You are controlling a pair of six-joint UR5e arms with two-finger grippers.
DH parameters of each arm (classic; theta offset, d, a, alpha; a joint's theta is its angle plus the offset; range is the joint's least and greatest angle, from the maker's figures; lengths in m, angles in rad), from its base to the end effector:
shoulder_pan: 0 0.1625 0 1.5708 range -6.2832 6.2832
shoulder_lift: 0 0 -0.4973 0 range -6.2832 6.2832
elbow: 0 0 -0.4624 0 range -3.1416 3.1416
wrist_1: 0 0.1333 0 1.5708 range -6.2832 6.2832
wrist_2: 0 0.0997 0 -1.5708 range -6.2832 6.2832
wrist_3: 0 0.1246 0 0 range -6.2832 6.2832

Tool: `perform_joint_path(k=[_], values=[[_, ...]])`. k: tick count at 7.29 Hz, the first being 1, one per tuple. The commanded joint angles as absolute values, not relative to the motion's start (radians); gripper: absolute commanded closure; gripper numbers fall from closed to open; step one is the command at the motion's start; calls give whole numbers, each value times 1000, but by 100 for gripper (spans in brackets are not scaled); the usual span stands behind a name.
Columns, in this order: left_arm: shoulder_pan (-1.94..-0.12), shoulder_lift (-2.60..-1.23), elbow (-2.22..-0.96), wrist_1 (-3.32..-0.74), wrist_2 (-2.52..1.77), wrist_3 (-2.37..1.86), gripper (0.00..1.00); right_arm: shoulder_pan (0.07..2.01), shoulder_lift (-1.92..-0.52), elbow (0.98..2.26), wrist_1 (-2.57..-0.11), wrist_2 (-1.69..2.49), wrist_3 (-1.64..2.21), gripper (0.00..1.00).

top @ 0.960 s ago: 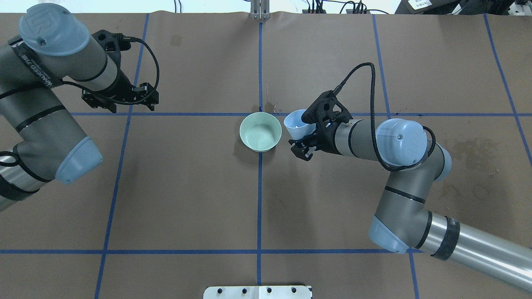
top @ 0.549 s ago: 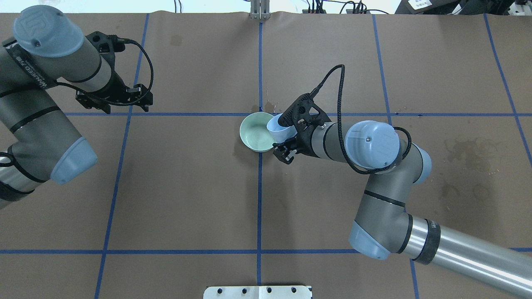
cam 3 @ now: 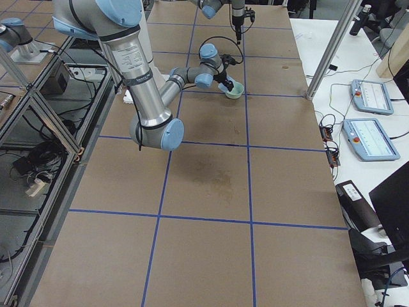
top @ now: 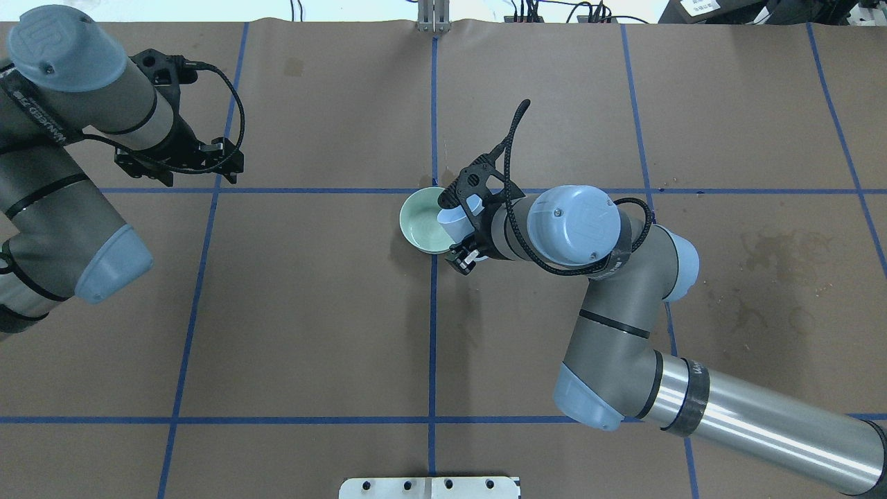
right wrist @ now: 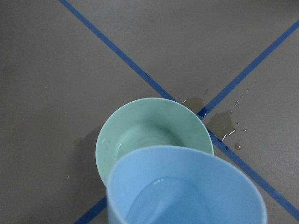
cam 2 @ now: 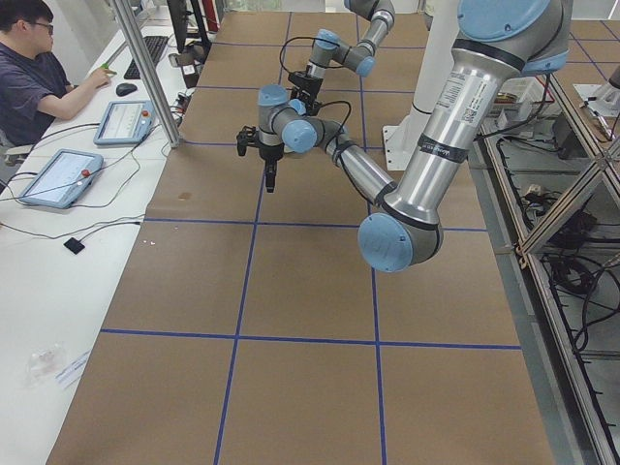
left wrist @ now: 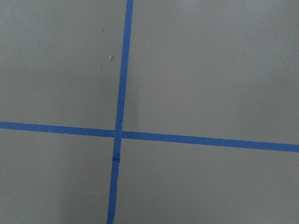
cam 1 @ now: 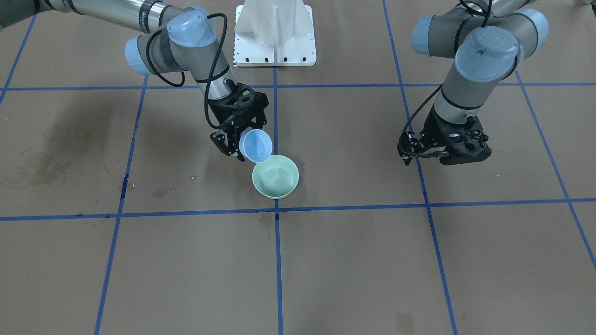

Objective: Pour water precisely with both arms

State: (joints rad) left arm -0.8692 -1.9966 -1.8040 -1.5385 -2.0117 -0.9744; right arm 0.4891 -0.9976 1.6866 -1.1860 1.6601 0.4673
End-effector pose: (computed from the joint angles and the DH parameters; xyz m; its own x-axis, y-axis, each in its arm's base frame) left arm 0.4021 -0.6000 0.3650 0.7298 -0.0766 -0.6794 0.1442 0.9886 0.0434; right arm -0.6340 -0.4759 0.2579 0.5456 -0.7169 0.4339 0.1961 0.6127 0.7656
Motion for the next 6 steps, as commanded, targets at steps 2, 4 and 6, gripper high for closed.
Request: perform_joint_path(k=[2, 4, 6], values=[[-871, -1996, -1801, -1539, -2013, -974, 0, 492, -957, 1683, -1328, 1733, 462, 100], [-873, -1996, -1801, -1540, -2013, -974, 0, 502, -956, 1672, -1342, 1784, 450, 100], [-873, -1994, -1801, -1540, -2013, -974, 0, 512, -887, 1643, -1458, 1833, 428, 100]])
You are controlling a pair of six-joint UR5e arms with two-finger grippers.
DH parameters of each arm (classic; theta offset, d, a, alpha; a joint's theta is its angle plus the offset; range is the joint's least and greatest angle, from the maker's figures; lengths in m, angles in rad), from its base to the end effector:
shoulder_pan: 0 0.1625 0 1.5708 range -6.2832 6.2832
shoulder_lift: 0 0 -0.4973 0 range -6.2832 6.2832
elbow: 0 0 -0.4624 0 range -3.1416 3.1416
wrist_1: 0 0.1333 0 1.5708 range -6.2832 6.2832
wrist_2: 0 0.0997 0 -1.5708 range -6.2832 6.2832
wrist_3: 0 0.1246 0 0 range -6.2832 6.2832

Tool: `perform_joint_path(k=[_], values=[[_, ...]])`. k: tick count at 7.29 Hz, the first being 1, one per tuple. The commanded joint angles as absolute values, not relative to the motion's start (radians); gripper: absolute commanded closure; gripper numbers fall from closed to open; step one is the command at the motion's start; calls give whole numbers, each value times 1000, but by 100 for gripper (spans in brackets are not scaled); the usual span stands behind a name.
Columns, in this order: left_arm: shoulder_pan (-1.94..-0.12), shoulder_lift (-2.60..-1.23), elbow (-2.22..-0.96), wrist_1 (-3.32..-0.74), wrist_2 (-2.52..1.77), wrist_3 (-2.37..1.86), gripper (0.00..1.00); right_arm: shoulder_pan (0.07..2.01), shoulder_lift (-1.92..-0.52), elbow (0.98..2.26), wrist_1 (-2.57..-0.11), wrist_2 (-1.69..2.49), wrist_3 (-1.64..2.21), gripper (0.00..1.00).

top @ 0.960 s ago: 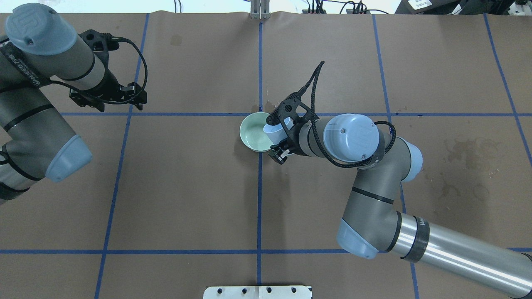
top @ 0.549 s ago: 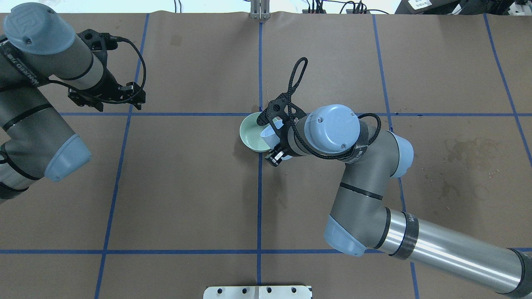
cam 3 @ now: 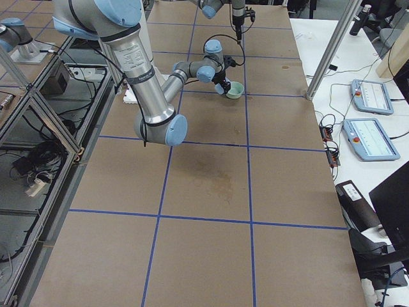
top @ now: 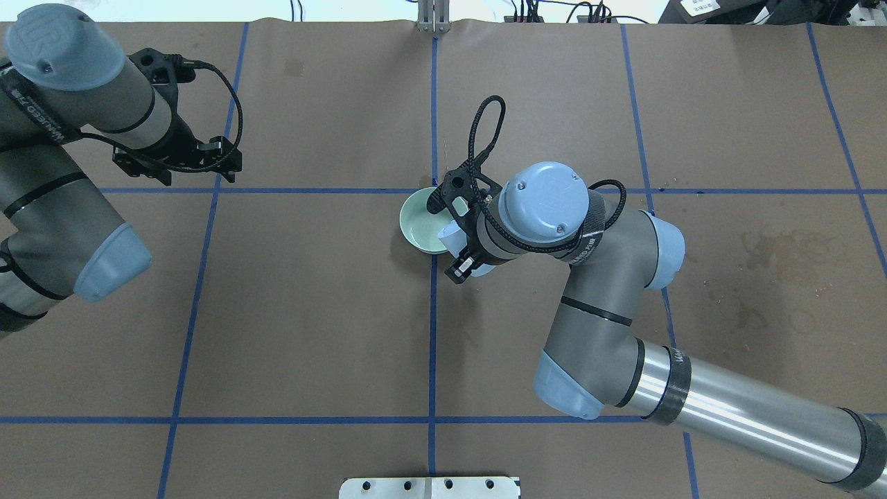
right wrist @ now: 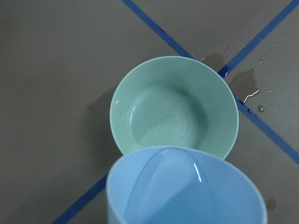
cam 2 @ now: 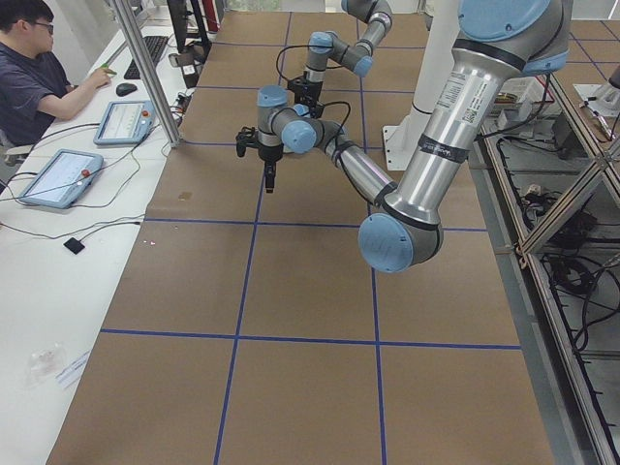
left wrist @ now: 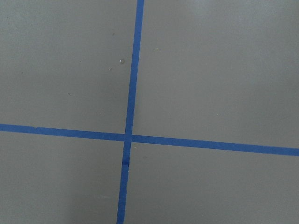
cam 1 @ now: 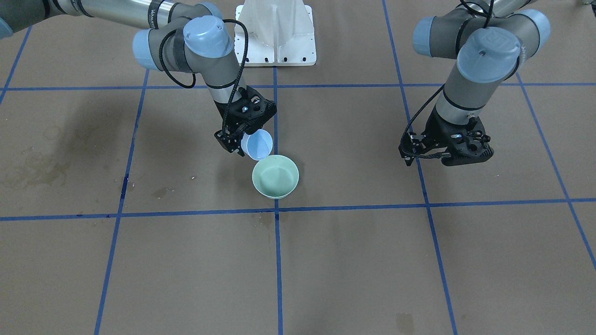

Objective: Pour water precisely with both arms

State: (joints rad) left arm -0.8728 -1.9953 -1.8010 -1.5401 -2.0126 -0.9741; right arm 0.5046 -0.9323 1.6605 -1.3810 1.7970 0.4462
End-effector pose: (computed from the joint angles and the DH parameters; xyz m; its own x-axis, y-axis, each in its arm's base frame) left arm 0.4004 -0.6018 0.3672 0.7304 -0.0803 -0.6783 0.1470 0.9883 0.0413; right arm -0.6481 -0.4783 0.2486 0.5138 -0.7205 0.4657 0.3436 0.6702 0.6578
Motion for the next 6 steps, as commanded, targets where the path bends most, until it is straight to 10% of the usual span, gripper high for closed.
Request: perform_joint_path(k=[1, 6], values=[[-873, -1994, -1801, -1540, -2011, -974, 0, 512, -885, 1640, -1482, 1836, 401, 100], [-873, -1993, -1799, -1540, -2013, -974, 0, 555, -800, 1518, -1525, 1934, 388, 100]])
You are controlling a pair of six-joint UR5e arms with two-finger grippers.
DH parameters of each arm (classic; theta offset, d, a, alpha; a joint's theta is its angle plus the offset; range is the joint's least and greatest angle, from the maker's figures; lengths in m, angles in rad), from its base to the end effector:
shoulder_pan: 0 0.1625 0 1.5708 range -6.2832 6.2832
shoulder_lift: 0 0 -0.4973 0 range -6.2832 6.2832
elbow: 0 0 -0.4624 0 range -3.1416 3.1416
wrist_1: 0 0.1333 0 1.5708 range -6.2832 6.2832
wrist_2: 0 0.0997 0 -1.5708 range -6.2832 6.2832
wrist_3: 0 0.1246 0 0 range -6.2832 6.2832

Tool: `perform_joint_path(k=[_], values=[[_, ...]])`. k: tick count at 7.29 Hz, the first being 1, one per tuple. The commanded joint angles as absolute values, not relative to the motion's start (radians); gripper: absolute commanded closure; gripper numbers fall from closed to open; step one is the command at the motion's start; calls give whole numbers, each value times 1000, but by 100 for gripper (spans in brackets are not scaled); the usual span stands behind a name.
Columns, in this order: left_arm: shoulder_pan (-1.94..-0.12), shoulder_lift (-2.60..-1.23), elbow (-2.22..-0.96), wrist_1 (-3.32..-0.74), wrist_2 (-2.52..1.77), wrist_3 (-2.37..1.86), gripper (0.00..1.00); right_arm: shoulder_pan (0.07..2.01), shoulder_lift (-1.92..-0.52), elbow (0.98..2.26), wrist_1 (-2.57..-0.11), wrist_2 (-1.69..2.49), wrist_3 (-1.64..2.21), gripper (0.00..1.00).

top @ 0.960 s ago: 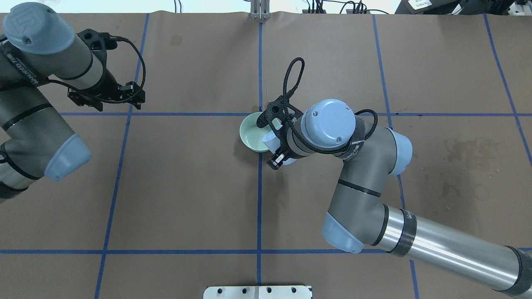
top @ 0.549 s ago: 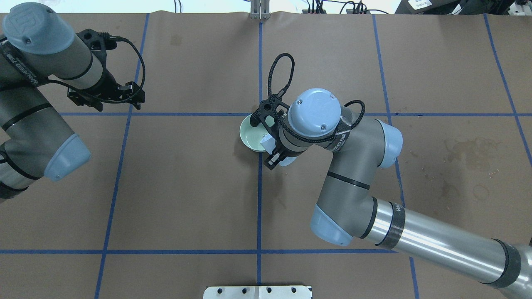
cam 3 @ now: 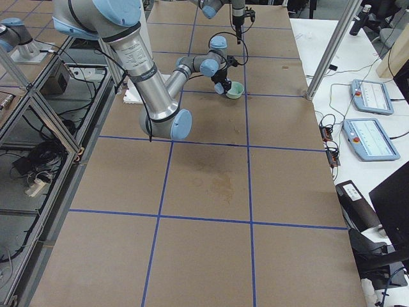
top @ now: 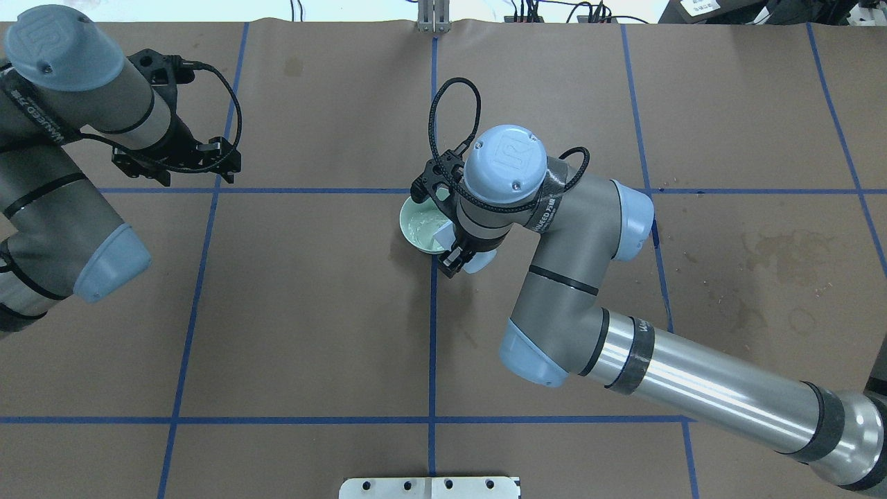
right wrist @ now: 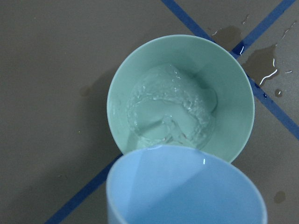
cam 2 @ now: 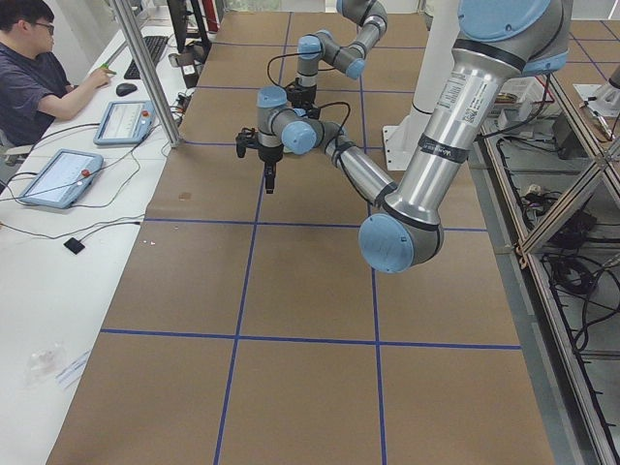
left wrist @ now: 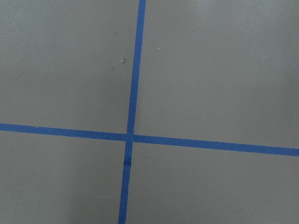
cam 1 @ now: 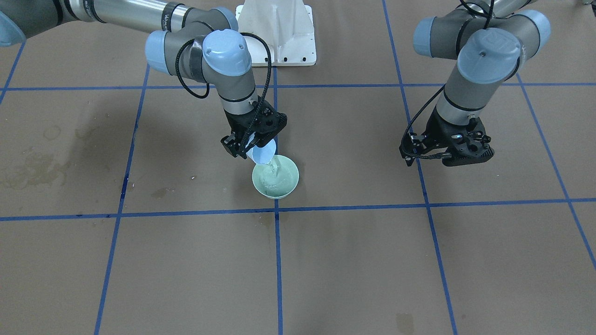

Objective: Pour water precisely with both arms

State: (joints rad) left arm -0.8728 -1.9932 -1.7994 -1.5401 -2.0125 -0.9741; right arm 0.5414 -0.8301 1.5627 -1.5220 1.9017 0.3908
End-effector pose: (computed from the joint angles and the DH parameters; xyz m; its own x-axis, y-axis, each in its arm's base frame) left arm 0.4003 -0.6017 0.3696 0.7320 -0.0822 -0.6763 0.1470 0.9884 0.0389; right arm -0.6661 -0.5089 0.2337 0.5011 -0.7191 0.4815 0.4516 0.6919 0.5633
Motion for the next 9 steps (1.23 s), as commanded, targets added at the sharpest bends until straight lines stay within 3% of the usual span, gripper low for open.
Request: perform_joint_path(k=[1, 3, 9], values=[[-873, -1993, -1799, -1540, -2013, -974, 0, 561, -789, 1505, -1541, 1945, 388, 100], [-871, -1993, -1798, -1540, -2013, -976, 0, 564, -720, 1502, -1681, 1945, 348, 100], [-871, -1993, -1799, -1540, -2013, -983, 0, 565, -712, 1473, -1660, 1942, 362, 100]])
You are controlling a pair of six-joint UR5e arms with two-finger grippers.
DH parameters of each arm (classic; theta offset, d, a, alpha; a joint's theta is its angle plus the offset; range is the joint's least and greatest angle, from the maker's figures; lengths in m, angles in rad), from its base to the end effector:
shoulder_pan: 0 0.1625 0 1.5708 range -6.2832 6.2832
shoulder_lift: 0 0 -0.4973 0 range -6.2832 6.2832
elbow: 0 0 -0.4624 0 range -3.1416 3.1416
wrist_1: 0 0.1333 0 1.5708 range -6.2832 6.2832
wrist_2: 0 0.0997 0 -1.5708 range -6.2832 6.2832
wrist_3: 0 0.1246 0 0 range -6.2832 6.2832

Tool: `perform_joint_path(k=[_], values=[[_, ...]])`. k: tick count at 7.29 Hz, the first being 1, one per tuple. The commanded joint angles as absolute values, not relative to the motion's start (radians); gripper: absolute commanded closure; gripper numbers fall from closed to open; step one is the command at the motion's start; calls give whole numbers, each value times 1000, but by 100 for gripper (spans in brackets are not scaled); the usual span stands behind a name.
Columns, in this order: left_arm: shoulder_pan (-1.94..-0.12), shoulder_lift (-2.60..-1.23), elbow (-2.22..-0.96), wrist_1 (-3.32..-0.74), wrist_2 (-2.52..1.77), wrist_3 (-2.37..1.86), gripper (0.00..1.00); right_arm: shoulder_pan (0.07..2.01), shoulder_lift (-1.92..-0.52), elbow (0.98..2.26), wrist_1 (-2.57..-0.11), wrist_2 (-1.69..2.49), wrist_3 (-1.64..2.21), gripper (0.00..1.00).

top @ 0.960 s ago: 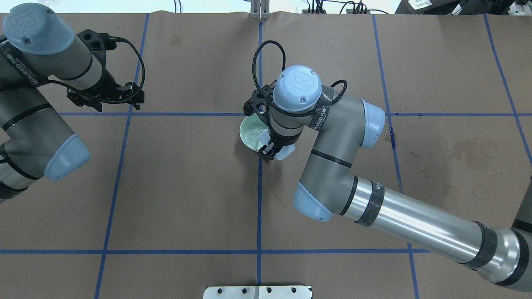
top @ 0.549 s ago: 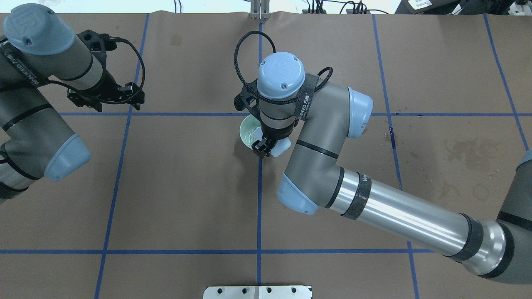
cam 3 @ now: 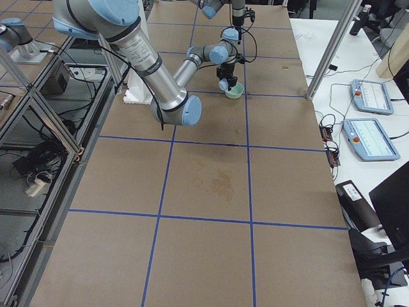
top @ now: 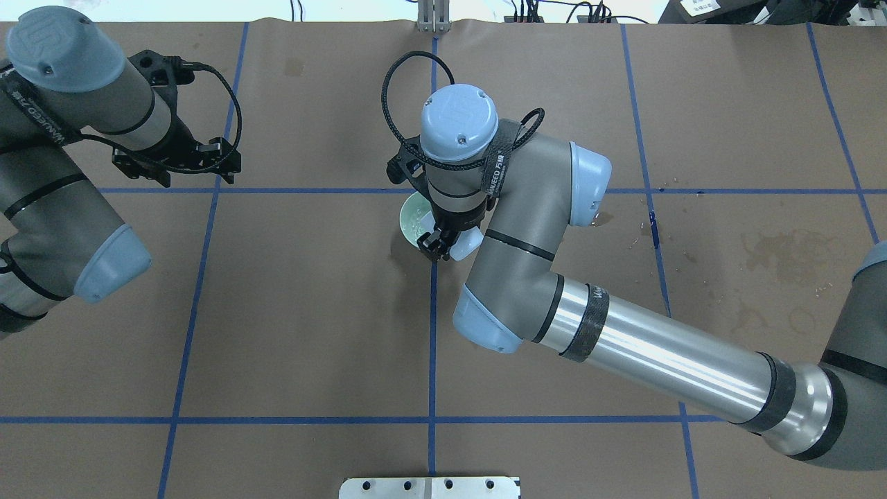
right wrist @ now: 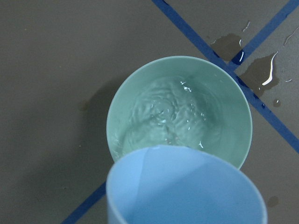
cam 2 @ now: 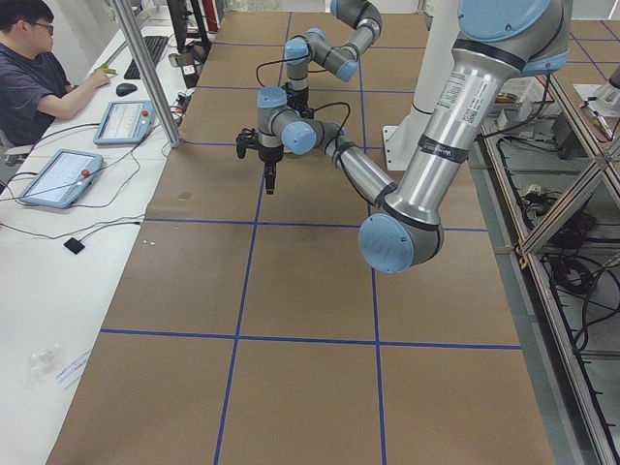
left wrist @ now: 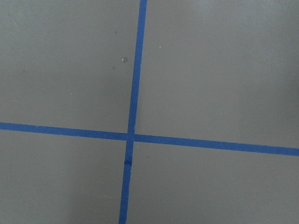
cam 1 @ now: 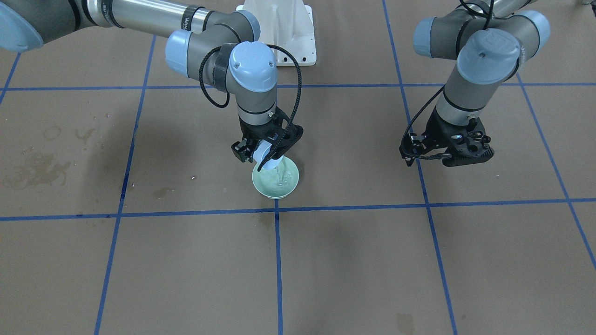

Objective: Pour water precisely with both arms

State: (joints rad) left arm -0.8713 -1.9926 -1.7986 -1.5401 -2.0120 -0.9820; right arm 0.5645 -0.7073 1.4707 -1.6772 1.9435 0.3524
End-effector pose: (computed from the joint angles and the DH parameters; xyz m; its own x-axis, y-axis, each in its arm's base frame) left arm 0.4012 -0.6013 0.3704 0.7318 -0.0897 -0.6756 0.1515 0.9879 0.0329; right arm -0.6811 -0.5354 0.1969 0.5222 -0.7040 0.4814 0.5208 0.7102 0.4737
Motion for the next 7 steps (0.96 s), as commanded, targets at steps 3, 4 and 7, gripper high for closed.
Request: perform_joint_path(k=[3, 4, 7], values=[[-868, -1994, -1798, -1540, -2013, -988, 0, 571, -854, 1548, -1395, 1936, 439, 100], [-868, -1994, -1798, -1540, -2013, -988, 0, 572, -880, 1586, -1355, 1928, 475, 100], [-868, -1996, -1799, -1540, -2013, -989, 0, 607, -1029, 1722, -1076, 1806, 586, 100]])
